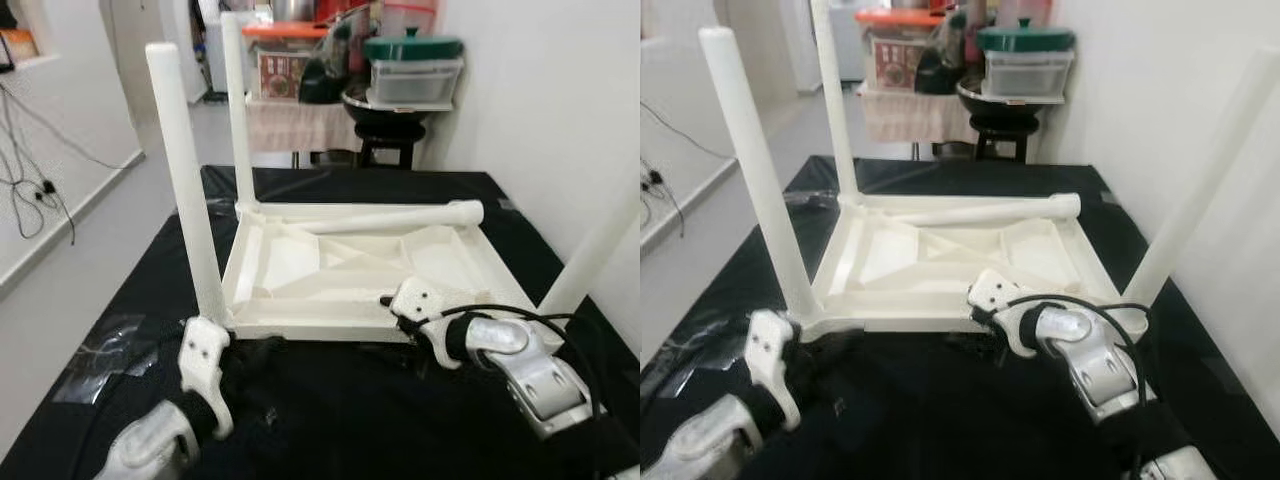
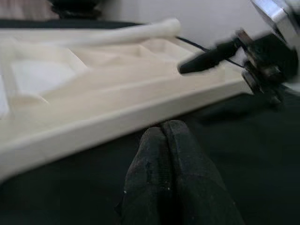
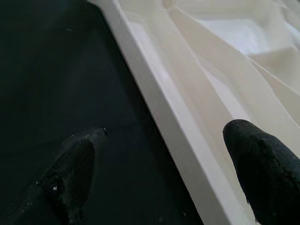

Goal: Building children table

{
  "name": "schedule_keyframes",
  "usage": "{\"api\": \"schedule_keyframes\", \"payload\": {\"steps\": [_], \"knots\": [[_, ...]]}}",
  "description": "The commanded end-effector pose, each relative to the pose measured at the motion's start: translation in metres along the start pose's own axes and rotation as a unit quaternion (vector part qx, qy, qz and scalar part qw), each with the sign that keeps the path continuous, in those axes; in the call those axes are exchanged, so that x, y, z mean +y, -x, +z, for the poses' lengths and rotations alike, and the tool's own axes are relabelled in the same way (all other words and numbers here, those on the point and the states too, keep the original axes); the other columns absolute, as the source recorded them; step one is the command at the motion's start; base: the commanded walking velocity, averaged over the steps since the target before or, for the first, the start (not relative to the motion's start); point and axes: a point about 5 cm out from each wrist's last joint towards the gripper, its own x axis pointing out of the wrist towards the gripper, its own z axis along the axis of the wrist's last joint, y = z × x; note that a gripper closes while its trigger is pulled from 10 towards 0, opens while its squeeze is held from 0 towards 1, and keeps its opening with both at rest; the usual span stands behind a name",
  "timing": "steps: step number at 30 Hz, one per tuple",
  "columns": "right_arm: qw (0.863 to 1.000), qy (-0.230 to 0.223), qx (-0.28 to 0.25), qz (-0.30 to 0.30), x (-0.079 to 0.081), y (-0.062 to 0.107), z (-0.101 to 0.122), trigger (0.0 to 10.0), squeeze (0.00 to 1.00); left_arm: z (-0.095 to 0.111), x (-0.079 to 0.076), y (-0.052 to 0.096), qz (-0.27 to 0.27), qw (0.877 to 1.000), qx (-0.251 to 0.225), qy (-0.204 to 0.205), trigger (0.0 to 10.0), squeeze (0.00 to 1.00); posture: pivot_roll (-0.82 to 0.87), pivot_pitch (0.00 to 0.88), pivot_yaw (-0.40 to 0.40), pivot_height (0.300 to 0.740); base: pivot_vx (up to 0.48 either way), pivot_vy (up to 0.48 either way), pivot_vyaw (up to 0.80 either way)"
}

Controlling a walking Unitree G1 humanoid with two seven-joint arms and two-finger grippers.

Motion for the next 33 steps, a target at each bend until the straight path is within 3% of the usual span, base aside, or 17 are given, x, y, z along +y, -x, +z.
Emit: {"api": "schedule_keyframes", "payload": {"steps": [1,7,12,19,26,28,33], "knots": [[0.999,0.014,0.035,0.024,-0.002,0.0,0.0,10.0,0.0,-0.003,-0.002,0.002,0.001,1.0,0.009,0.002,10.0,0.0,0.05,0.0,-0.069,0.74,0.0,0.0,0.0],[0.992,0.002,0.128,0.018,-0.026,-0.007,-0.004,10.0,0.0,-0.003,0.0,0.002,0.008,1.0,0.002,0.006,10.0,0.0,0.06,0.0,-0.073,0.74,0.0,0.0,0.0],[0.989,-0.003,0.148,0.021,-0.028,-0.008,-0.008,10.0,0.0,-0.004,-0.001,0.001,0.006,1.0,0.002,0.007,10.0,0.0,0.06,0.0,-0.074,0.74,0.0,0.0,0.0],[0.965,-0.018,0.258,0.047,-0.045,0.004,-0.032,10.0,0.0,-0.004,-0.006,0.002,-0.002,1.0,-0.005,0.009,10.0,0.0,0.06,0.0,-0.092,0.74,0.0,0.0,0.0],[0.958,-0.052,0.282,0.005,-0.057,0.004,-0.037,10.0,0.0,-0.003,-0.007,0.003,-0.001,1.0,-0.008,0.008,10.0,0.0,0.06,0.0,-0.095,0.74,0.0,0.0,0.0],[0.95,-0.068,0.305,0.008,-0.059,0.004,-0.043,0.0,0.0,-0.003,-0.007,0.003,-0.002,1.0,-0.009,0.008,10.0,0.0,0.06,0.0,-0.096,0.74,0.0,0.0,0.0],[0.946,-0.077,0.314,0.035,-0.061,0.01,-0.042,0.0,0.0,-0.003,-0.008,0.004,-0.002,1.0,-0.011,0.008,10.0,0.0,0.06,0.0,-0.099,0.74,0.0,0.0,0.0]]}}
